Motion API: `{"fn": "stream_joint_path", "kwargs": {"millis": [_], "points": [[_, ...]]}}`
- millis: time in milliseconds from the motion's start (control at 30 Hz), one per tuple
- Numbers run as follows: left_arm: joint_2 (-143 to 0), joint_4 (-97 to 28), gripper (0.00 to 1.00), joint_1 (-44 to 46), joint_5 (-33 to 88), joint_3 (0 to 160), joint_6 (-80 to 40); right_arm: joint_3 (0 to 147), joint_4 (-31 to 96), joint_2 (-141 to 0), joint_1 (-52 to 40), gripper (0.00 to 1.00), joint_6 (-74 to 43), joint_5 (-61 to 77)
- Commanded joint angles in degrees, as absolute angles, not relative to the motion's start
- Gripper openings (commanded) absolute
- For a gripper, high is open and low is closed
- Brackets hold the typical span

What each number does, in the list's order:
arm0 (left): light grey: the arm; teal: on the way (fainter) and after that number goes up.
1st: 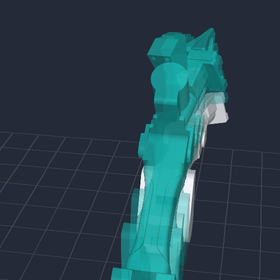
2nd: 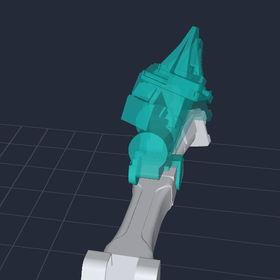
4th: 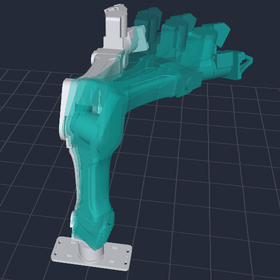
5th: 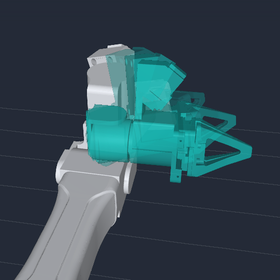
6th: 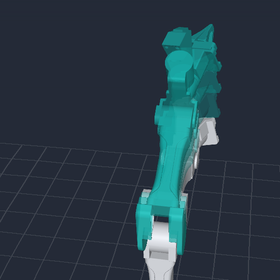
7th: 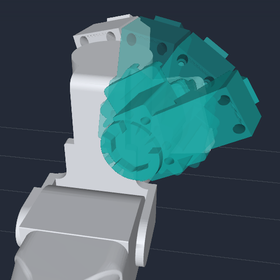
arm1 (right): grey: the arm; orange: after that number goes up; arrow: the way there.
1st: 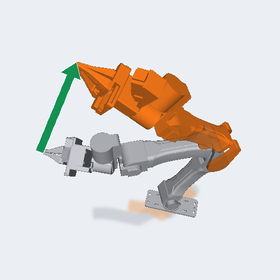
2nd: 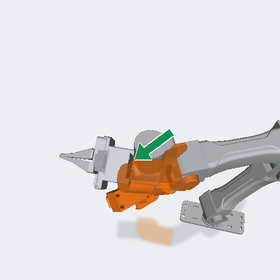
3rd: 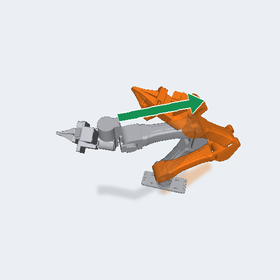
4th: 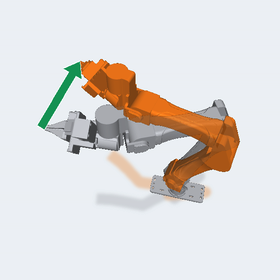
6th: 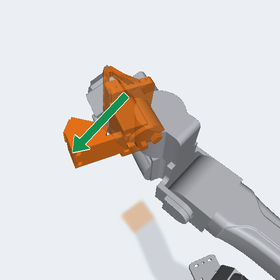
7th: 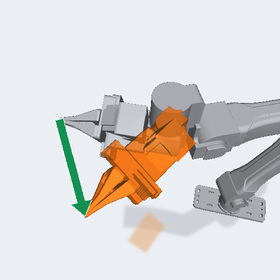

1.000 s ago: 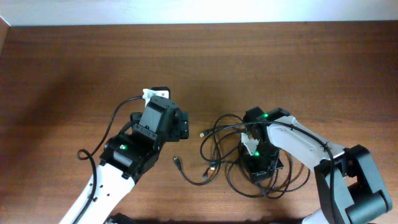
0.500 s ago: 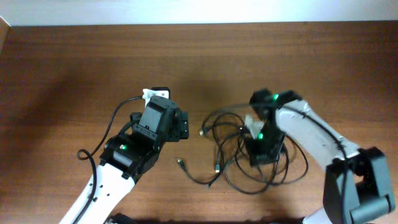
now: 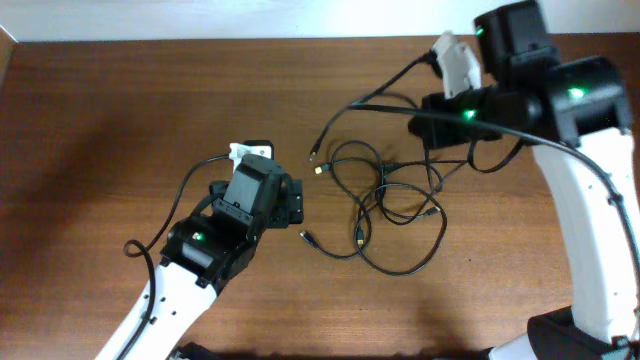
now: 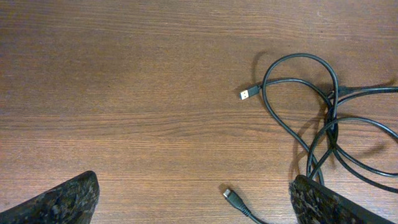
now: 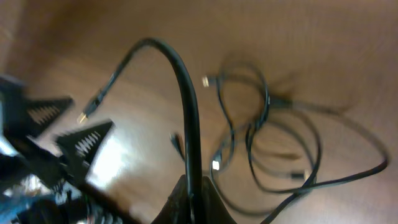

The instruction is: Untangle cables

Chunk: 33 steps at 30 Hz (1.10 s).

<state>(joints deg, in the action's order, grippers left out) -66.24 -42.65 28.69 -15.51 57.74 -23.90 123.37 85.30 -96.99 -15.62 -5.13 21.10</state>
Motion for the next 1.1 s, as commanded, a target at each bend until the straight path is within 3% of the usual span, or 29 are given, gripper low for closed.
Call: {"fn": "stream_joint_path", "kwargs": {"millis": [0, 600, 1067], "points": [[-66.65, -42.57, 0.99, 28.42, -16.32, 58.22, -24.82, 129.51, 85.27, -96.03, -15.68, 0.04, -4.82, 21.85], [-66.65, -42.74, 0.99, 28.42, -16.32, 58.22, -24.82, 152.27, 72.64, -95.00, -15.66, 0.04, -3.18, 16.64], [-66.65, -42.68, 0.99, 28.42, -14.02, 58.22, -24.82, 155.28, 60.51, -91.20, -15.66, 0.04, -3.44, 12.14]]}}
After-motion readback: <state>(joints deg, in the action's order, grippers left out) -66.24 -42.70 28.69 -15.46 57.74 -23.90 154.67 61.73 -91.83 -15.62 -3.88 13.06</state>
